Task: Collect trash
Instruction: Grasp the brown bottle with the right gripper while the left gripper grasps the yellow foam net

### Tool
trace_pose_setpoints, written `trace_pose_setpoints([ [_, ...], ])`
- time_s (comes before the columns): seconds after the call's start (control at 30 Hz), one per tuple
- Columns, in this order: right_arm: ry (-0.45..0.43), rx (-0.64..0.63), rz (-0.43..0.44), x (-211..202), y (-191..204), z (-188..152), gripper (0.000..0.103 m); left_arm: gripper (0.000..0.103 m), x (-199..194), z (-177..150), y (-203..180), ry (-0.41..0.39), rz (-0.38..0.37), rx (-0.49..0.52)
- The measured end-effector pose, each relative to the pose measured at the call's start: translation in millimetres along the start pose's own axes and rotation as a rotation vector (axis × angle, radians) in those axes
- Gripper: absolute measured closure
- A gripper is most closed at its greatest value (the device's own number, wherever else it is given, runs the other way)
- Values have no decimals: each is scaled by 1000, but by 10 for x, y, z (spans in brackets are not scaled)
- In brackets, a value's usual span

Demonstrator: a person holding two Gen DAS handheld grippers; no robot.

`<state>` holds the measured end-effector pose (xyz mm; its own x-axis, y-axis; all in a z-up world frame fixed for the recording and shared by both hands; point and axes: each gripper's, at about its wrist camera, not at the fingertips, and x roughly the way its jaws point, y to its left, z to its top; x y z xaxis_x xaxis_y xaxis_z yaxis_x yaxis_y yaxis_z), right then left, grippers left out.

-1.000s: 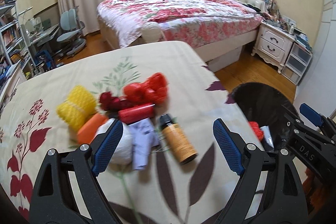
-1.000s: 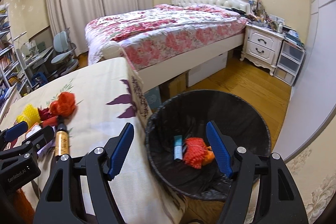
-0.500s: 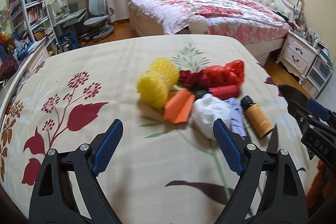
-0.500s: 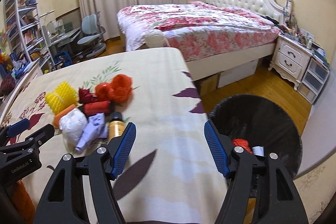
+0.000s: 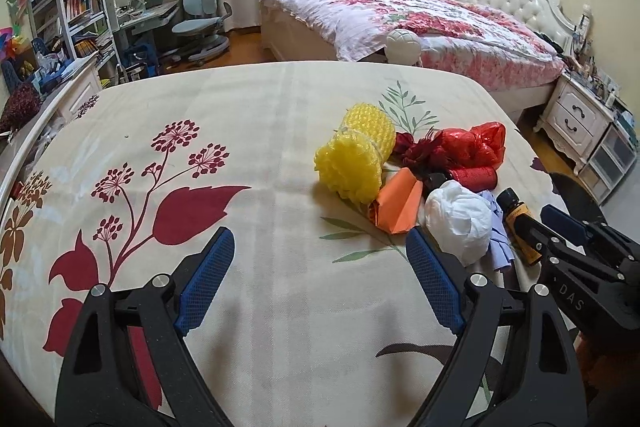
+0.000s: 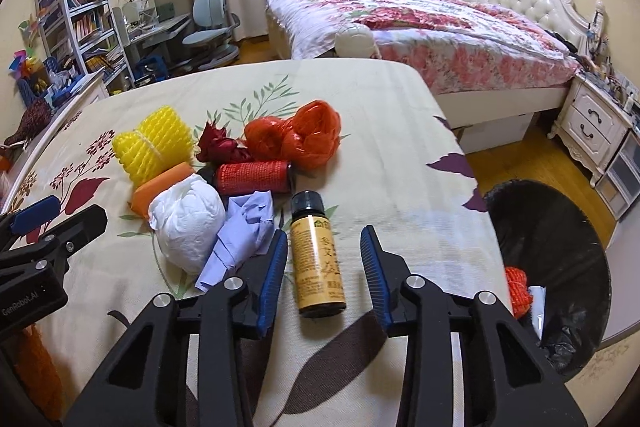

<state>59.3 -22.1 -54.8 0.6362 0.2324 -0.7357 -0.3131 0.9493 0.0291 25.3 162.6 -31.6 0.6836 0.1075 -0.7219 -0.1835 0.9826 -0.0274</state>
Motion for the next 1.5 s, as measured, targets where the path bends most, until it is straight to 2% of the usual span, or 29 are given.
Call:
trace_pose_setpoints([
  [0.13,30,-11,-1,75,25,3,77,18,31,29,-23,-2,-9,5],
  [0.4,30,19,-34,124,-95,67,78,18,129,117,-57,-1,-12,9],
  [0.6,29,29,-51,162,-151,107,78,18,307,305,-41,1,-7,2],
  [0.8,37,35,-55,201,-170,119,78,18,528,423,-7,36,-33,-1],
  [0.83,38,34,-57,200,-167,122,78,19,550,431,4,40,-39,0],
  [0.93,36,30,-59,199,-158,125,78,34,612,439,15,58,-66,14],
  [1.0,36,32,-58,199,-160,124,78,51,634,434,13,67,-78,26],
  [1.03,36,33,-57,198,-160,123,78,55,651,427,8,74,-82,34],
  [1.2,36,32,-57,198,-160,124,78,60,639,386,9,63,-90,49],
  [1.5,25,52,-53,125,-211,81,78,62,438,320,81,38,-76,18],
])
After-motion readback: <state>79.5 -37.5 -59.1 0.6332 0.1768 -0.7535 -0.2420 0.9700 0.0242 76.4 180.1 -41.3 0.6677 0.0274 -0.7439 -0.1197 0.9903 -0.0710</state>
